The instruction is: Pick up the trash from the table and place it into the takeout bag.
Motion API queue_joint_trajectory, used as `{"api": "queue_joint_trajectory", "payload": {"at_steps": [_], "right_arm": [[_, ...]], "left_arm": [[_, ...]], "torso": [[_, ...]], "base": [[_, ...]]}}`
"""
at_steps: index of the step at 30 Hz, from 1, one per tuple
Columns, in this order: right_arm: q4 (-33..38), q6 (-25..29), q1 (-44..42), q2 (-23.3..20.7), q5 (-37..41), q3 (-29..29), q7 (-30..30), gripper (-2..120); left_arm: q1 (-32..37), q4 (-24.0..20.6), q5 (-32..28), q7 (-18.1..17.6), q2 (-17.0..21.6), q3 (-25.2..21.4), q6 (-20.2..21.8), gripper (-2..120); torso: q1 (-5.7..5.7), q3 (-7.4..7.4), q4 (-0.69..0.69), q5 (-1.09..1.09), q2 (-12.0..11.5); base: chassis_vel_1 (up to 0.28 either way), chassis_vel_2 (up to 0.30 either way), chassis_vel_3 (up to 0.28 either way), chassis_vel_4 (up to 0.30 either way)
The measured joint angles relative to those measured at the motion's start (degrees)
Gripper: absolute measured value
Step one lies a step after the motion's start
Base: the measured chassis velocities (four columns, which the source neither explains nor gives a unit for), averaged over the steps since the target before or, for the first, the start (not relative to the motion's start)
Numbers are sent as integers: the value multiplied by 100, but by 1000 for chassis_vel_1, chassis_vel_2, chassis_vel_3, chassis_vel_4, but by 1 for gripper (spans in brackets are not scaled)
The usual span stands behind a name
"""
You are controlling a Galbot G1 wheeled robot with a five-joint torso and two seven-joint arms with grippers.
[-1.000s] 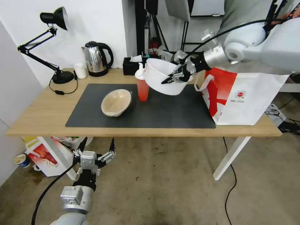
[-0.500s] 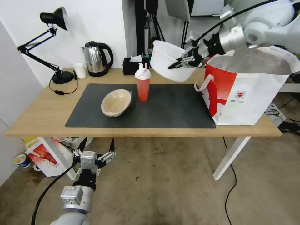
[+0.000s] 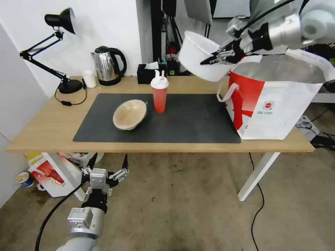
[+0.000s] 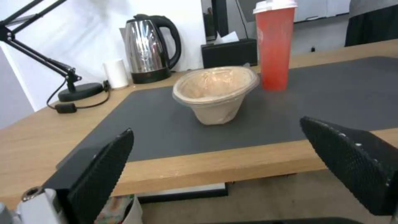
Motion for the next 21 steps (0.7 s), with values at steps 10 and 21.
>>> {"api": "queue_joint_trajectory", "payload": {"at_steps": [10,21], "right_arm": [[-110,5,285,60,13,-154,-96,1],[-357,30,382,86,-5,-165,-193,1]], "left_arm": [[0,0,0,0,0,0,0,100],[0,0,0,0,0,0,0,100]], "torso": [[0,0,0,0,0],[0,0,1,0,0]], "base": [[0,0,0,0],[0,0,0,0]]}}
